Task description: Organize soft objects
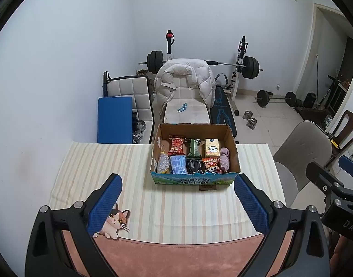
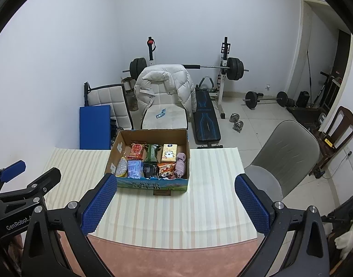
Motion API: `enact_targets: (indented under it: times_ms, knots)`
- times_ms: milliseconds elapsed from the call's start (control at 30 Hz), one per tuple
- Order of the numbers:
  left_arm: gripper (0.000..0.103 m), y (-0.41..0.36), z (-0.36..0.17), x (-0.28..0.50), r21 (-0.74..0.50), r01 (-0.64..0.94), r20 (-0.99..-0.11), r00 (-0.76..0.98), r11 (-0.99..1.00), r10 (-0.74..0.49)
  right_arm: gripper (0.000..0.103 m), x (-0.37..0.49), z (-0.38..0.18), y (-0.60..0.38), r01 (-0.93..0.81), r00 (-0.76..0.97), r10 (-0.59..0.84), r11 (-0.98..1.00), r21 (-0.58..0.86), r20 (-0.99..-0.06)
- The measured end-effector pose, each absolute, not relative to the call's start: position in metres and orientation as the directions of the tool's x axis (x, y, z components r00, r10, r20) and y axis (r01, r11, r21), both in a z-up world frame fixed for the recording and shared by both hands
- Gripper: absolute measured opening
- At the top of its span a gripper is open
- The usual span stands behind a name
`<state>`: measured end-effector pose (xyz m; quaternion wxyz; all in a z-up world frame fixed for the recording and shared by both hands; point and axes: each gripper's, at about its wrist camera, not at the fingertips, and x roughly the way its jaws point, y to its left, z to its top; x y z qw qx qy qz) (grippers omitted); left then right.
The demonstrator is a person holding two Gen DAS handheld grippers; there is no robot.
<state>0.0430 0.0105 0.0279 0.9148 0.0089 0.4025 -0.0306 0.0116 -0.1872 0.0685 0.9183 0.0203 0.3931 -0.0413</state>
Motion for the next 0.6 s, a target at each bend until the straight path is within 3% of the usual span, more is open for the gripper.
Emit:
enact_targets:
  times_ms: [600]
  knots:
    - [0.100,0.0111,0.0293,0.0423,-0.007,0.054,-0.733,0.679,0.999,-0.042,0.103,0.0143,0.0692,-0.1859,0.097,0.685,-0.055,0.995,0.017,-0.727]
